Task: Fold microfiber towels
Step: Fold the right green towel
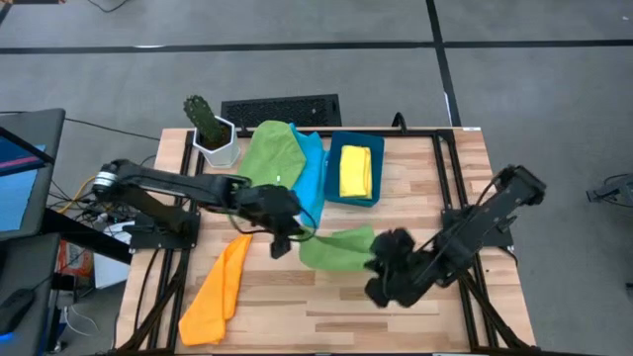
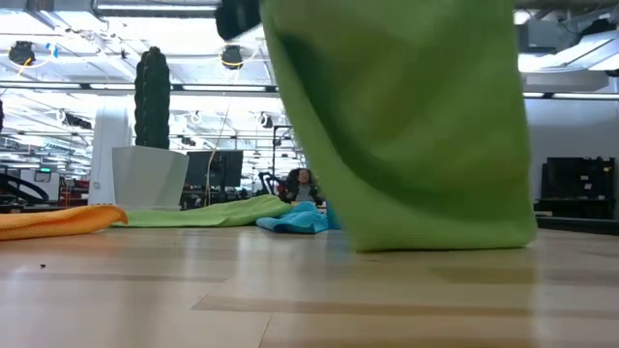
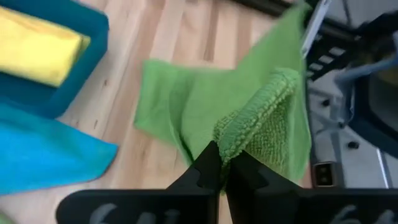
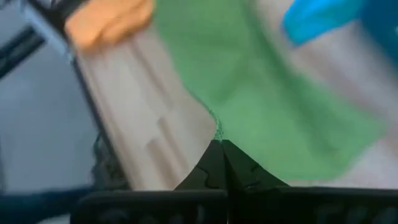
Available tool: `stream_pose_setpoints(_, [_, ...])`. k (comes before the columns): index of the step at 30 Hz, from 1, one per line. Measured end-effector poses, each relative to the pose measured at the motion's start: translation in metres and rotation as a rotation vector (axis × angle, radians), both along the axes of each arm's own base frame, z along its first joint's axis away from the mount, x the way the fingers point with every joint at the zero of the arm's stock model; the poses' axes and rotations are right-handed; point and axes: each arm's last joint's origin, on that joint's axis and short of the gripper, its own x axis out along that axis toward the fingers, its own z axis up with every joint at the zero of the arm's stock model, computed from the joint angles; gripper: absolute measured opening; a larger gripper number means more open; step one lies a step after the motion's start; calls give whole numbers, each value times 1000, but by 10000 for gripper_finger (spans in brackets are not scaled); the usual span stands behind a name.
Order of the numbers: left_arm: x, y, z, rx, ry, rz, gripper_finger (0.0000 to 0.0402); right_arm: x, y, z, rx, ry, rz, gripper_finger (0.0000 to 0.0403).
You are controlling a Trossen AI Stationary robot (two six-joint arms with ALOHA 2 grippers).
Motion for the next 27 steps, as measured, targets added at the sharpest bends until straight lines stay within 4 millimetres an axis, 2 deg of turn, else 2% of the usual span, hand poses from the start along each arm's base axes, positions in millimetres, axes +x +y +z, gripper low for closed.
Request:
stream_pose_setpoints(5, [-31,1,29,67,-99,69,0,-20,-42,35,-139,-44,-90,4])
stream_pose_setpoints(8, [-41,8,38,167,-140,119,0,-28,-71,42,-238,13,-136,4])
stream_pose_setpoints(13, [-45,23,43,425,-144,147,0,-37,-119,55,-351,63,-215,4])
stream_pose_setpoints(16, [-44,33,43,613,-112,140,0,-42,-139,63,-393,69,-240,4])
stream_pose_setpoints(19, [-45,42,45,765,-72,194,0,-50,-151,75,-400,54,-269,4])
stream_pose_setpoints(22, [-49,45,50,814,-54,271,0,-60,-154,87,-412,47,-279,4])
stream_pose_setpoints(24, [-52,45,61,736,-107,326,0,-67,-152,94,-408,35,-278,4])
stream_pose_setpoints(27, [-59,41,81,578,-158,315,0,-72,-144,103,-388,-16,-253,4])
